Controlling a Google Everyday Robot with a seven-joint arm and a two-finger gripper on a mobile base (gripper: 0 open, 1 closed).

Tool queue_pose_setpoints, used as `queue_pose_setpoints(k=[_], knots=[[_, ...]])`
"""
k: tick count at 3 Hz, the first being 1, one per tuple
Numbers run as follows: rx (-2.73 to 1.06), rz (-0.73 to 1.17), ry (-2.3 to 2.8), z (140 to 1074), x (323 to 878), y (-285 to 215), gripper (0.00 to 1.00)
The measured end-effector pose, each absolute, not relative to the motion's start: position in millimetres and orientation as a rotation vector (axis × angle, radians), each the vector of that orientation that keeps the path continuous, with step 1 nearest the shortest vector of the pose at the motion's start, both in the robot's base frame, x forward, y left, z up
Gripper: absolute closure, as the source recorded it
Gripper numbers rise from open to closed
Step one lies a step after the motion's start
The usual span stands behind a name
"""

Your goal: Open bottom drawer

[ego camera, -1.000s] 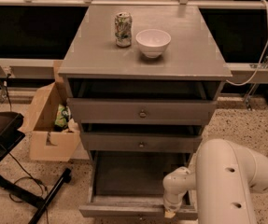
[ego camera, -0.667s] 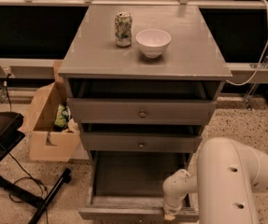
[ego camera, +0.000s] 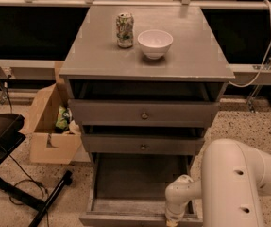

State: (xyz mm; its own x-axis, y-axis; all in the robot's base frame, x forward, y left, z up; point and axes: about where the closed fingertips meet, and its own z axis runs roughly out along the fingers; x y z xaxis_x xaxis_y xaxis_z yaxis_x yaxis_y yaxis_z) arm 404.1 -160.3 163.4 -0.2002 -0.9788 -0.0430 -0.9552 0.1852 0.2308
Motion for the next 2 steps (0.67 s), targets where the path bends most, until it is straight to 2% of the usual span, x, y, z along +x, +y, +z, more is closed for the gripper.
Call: queue_pose_setpoints(k=[2], knots=[[1.882,-0.334,-2.335,168,382,-157,1.00]])
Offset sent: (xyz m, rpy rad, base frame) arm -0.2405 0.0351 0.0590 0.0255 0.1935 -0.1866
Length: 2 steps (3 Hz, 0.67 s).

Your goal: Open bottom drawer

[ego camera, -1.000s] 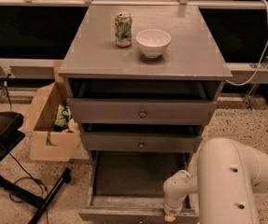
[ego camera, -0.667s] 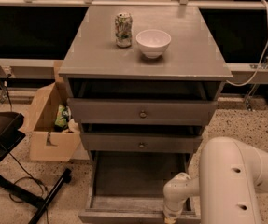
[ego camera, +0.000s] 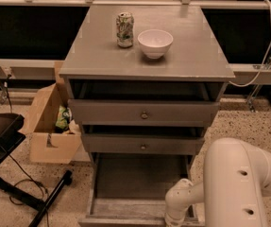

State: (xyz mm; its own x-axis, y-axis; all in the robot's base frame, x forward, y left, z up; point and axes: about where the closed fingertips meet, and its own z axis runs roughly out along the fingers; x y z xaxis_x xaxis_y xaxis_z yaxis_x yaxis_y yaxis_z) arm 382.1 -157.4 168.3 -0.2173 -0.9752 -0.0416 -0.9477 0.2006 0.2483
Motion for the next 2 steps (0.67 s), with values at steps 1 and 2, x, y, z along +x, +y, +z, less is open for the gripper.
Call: queue_pose_setpoints(k=[1,2], knots=[[1.878,-0.338,-2.337,169.3,378.8,-156.7,1.00],[1.876,-0.341,-2.334,168.3,376.9,-156.6,0.81]])
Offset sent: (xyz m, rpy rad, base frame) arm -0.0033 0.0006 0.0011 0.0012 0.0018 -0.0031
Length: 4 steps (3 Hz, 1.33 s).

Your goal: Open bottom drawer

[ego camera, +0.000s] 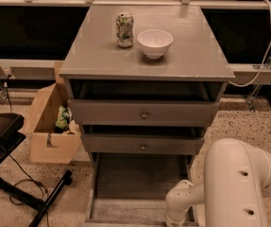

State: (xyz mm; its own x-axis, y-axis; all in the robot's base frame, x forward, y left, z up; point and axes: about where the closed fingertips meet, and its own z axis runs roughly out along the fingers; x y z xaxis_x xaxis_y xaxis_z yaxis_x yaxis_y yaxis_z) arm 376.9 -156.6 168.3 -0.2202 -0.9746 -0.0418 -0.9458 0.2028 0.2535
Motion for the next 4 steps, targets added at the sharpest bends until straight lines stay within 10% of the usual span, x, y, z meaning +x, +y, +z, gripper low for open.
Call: queue_pose_setpoints(k=[4], knots=[[1.872,-0.358,-2.324,176,379,-163,0.00]])
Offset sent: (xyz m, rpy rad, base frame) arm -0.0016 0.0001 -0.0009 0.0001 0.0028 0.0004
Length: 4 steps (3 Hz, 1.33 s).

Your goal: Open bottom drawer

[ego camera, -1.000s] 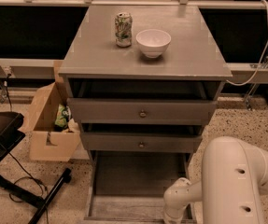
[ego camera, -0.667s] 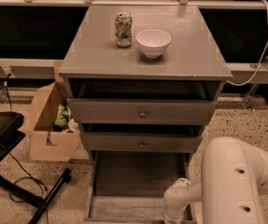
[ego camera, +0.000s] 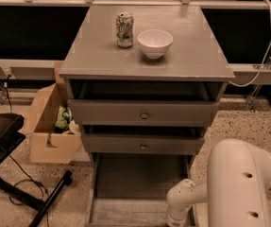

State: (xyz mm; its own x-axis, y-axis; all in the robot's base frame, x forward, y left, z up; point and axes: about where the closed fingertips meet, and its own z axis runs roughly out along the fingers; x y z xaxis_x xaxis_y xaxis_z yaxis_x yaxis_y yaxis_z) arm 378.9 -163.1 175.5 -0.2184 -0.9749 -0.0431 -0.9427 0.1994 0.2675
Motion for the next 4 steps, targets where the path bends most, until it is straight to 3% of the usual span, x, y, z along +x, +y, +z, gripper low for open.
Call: queue_pose_setpoints(k=[2,3,4], knots=[[1.929,-0.491,-2.390,275,388,-202,0.00],[1.919,-0.468,-2.460,379,354,-250,0.00],[1.951,-0.337,-2.453,437,323,-249,0.00]])
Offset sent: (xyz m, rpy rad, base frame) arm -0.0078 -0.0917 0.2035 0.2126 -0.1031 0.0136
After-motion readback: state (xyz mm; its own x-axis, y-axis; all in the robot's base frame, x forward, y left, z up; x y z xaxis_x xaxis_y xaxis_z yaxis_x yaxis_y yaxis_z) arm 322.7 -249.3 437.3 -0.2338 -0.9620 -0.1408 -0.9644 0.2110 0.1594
